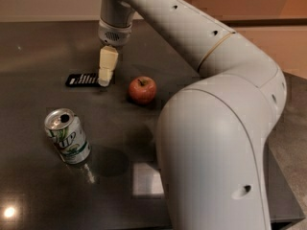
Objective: Pick rxbar chocolate
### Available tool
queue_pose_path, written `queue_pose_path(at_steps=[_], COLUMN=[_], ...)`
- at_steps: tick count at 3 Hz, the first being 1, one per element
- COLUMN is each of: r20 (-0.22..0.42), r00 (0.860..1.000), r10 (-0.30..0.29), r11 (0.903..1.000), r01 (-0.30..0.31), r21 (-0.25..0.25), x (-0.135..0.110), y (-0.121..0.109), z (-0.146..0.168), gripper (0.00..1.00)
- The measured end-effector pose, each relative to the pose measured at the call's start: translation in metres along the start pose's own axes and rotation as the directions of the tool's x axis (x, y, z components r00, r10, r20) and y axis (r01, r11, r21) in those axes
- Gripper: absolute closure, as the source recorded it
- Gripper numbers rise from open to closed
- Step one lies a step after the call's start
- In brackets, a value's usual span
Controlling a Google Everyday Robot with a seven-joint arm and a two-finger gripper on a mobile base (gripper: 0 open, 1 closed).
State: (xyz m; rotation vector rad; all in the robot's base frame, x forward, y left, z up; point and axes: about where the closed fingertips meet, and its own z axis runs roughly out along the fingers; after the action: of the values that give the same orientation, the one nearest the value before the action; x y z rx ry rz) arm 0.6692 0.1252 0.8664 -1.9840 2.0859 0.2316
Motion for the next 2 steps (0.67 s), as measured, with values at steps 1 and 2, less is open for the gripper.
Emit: queue_pose_path(at_steps=[1, 2], r20=[0.01, 0.021], r00=[1.0, 0.999], r10=[-0.022, -0.046], r11=[0.9996, 0.998], r01=[0.023, 0.047], r21=[-0.018, -0.043], x=[-0.015, -0.031], y=[0.0, 0.001], z=[0.016, 0.032], gripper=[0.0, 0.0])
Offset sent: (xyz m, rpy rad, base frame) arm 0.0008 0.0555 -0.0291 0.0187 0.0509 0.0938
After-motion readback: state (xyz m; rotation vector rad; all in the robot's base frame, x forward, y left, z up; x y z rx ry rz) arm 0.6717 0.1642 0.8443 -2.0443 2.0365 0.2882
